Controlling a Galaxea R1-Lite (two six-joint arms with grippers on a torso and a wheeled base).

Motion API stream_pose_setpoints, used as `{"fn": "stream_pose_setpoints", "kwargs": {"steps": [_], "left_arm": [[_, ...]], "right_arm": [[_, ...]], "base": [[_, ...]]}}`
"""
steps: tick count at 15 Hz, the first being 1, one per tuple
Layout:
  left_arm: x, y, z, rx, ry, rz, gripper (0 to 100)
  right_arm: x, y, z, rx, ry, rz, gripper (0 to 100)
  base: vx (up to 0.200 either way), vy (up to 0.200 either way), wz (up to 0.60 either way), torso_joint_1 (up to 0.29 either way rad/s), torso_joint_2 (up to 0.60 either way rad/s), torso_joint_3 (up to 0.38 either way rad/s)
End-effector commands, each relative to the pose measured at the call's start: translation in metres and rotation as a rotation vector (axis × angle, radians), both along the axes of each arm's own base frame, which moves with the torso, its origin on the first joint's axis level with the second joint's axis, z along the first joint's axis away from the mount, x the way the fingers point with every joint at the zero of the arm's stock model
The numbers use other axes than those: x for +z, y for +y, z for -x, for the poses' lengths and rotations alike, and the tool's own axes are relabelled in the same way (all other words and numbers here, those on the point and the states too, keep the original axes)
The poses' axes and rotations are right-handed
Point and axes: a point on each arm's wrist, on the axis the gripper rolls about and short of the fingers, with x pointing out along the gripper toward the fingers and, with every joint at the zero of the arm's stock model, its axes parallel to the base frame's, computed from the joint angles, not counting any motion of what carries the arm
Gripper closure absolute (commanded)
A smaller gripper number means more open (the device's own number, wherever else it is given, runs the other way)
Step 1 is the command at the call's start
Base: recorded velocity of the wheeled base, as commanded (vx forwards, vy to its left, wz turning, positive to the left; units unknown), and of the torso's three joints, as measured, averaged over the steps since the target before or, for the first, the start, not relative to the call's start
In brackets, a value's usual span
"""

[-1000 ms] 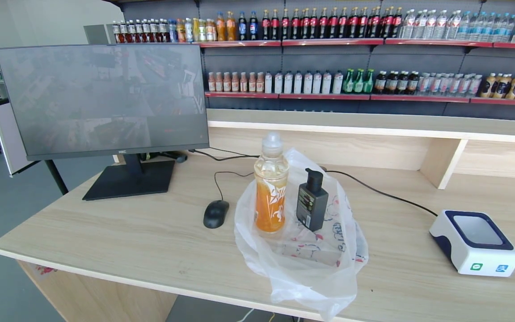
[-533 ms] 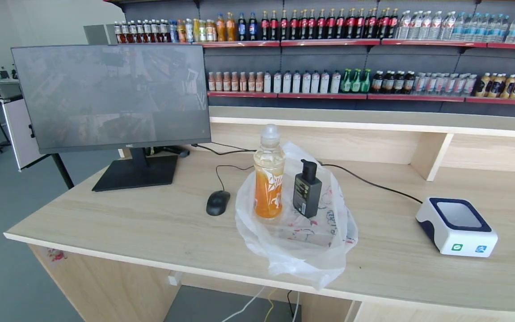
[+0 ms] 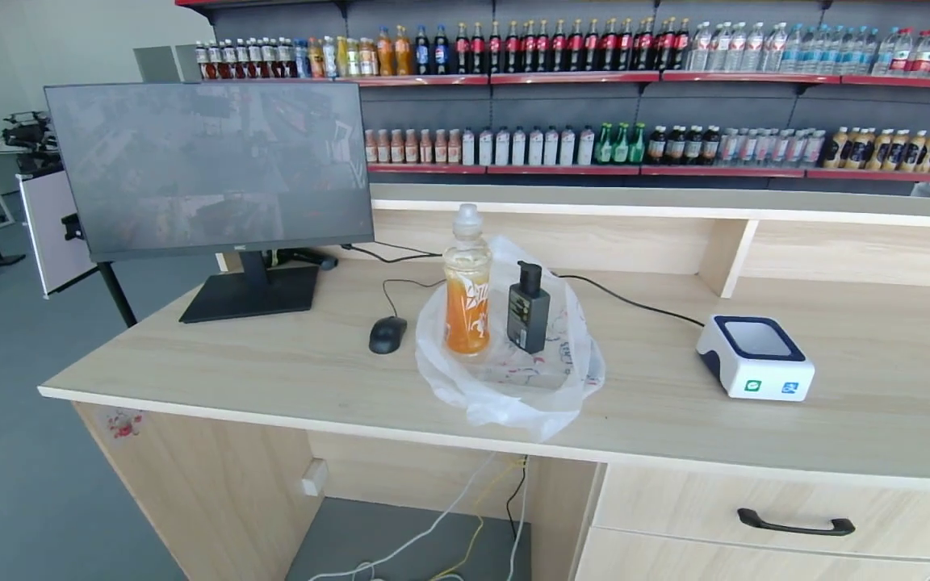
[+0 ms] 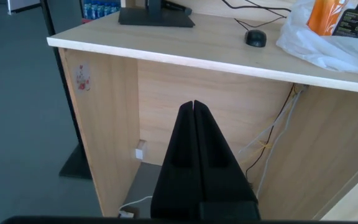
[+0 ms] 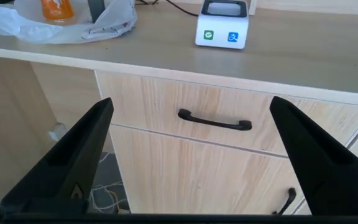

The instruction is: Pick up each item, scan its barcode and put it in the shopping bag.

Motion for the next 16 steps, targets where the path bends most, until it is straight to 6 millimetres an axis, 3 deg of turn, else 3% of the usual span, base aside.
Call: {"fn": "stream_pose_setpoints", "kwargs": {"steps": [1,3,16], "left_arm": [[-0.0001,0.0000,0.0000,0.000,0.000,0.002,100],[-0.0001,0.0000,0.0000,0.000,0.000,0.003,100],[-0.0002,0.0000,0.0000,0.002,0.002,0.005,100]], "right_arm": [[0.0000,0.0000,0.0000,0.000,0.000,0.000,0],[0.0005,0.0000,0.0001,0.000,-0.002,0.000,0],[0.0000,0.0000,0.0000,-0.001,0.000,-0.003,0]], "base": [[0.000,0.000,-0.60,-0.002,0.00,0.012],[0.000,0.000,0.00,0.000,0.00,0.000],[0.000,-0.200,0.00,0.006,0.00,0.004]]}}
